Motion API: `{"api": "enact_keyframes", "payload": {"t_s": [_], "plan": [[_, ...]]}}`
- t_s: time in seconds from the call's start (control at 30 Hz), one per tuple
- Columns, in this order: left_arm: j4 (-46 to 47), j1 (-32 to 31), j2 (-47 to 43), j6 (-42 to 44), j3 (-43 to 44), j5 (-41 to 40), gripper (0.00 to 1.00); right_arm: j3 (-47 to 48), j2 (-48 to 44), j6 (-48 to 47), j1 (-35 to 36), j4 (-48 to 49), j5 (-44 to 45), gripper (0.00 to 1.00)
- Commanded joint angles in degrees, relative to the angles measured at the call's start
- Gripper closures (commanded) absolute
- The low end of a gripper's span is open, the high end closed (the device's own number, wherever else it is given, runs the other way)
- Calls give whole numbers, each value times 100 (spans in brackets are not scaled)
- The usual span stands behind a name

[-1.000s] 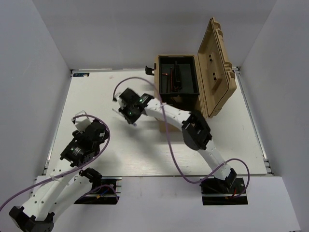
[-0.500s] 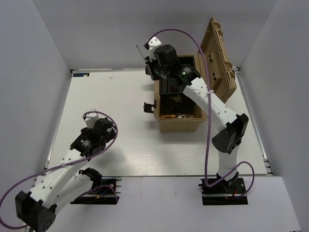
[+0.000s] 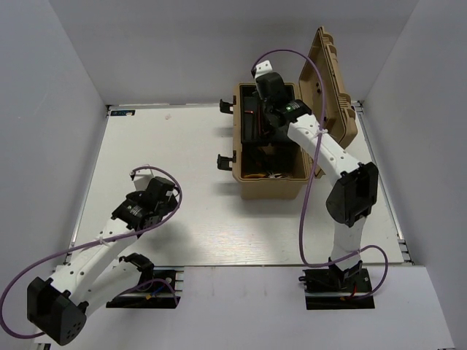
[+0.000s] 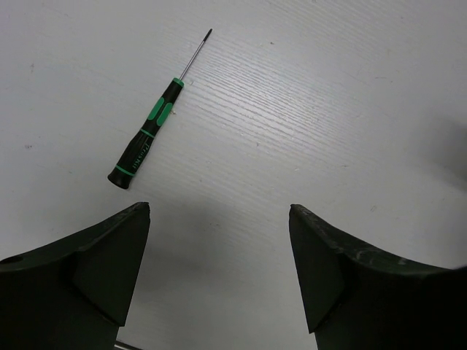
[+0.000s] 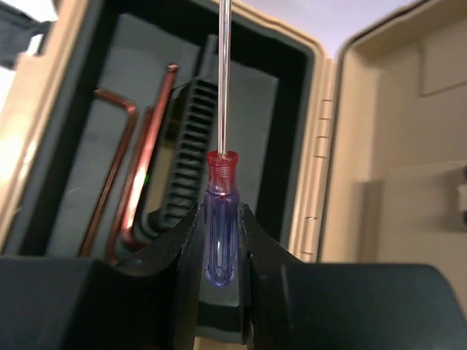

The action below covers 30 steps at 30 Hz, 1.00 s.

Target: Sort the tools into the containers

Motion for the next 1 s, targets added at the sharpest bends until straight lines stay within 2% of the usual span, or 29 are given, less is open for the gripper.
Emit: {"api": "enact_keyframes", "payload": {"t_s": [0.0,0.47,0.5,0.6,0.67,0.7,0.87,0.93,0.97], "plan": [[29,23,-45,-5,107,10,13,232,97,-96,-106,353,354,100],[-322,75,359,-620,291,-289,4,310,624,149,-502,-270,170,100],[-322,75,359,-621,292,-289,4,345,633,167,-519,-340,143,98],[-243,75,656,-498,406,-289,3,328,572,281,-546,-490,-93,73],[-243,189,912,-314,685,-289,3,249,467,343,-555,-525,-208,70],[-296,189,1191,-243,800,-289,1,205,440,361,-563,-534,-295,63],[-296,356,1747,581,1399,-289,0,126,273,510,-581,-701,-620,58],[-296,427,1826,802,1469,-342,0,91,168,571,-590,-745,-709,50],[-357,557,1905,881,1469,-394,0,-5,115,580,-572,-745,-814,50]]}}
